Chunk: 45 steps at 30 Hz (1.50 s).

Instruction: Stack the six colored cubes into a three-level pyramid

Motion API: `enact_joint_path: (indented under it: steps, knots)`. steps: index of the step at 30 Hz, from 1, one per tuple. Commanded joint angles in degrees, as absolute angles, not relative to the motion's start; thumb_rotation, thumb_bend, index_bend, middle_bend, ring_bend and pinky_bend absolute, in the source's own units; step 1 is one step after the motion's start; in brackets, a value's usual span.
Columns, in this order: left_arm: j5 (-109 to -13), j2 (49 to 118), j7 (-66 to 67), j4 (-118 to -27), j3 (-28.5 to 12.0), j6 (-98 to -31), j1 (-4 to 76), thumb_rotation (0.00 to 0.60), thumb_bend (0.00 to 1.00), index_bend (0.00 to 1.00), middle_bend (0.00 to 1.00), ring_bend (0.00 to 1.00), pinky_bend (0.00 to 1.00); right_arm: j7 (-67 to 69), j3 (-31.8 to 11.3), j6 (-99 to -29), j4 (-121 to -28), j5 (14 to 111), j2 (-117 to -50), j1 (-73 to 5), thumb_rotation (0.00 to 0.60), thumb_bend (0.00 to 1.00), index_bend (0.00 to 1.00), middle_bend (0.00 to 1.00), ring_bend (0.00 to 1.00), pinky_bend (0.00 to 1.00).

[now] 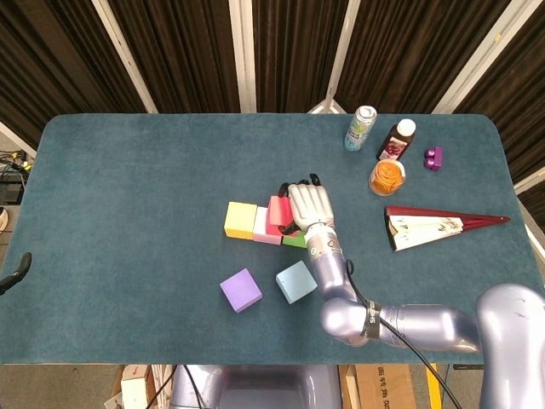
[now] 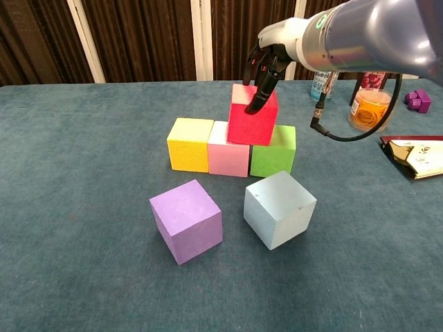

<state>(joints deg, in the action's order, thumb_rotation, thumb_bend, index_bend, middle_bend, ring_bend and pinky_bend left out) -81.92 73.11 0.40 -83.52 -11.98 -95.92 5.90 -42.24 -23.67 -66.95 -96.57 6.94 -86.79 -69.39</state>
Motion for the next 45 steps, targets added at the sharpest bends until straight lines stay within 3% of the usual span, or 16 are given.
enact_joint_path:
  steps: [1, 25, 45]
  knots:
    - [-81.9, 73.1, 0.4, -83.5, -12.0, -95.9, 5.9, 0.600, 0.35, 0.15, 0.03, 0.00, 0.00, -42.3, -23.7, -67.0, -96.5, 7.0, -86.9, -69.4, 0.600, 0.24, 0.37, 0.34, 0.20, 0.00]
    - [-81.9, 73.0, 0.1, -83.6, -12.1, -95.9, 5.8, 0.600, 0.35, 0.15, 0.03, 0.00, 0.00, -44.5, -24.2, -68.4, -97.3, 5.9, -87.2, -69.7, 0.600, 0.24, 0.30, 0.30, 0.17, 0.00]
    - [-81.7, 72.9, -0.2, -83.8, -12.2, -95.9, 5.7, 0.600, 0.35, 0.15, 0.03, 0.00, 0.00, -46.1, -25.1, -70.4, -97.8, 4.9, -87.9, -70.2, 0.600, 0.24, 0.30, 0.29, 0.16, 0.00]
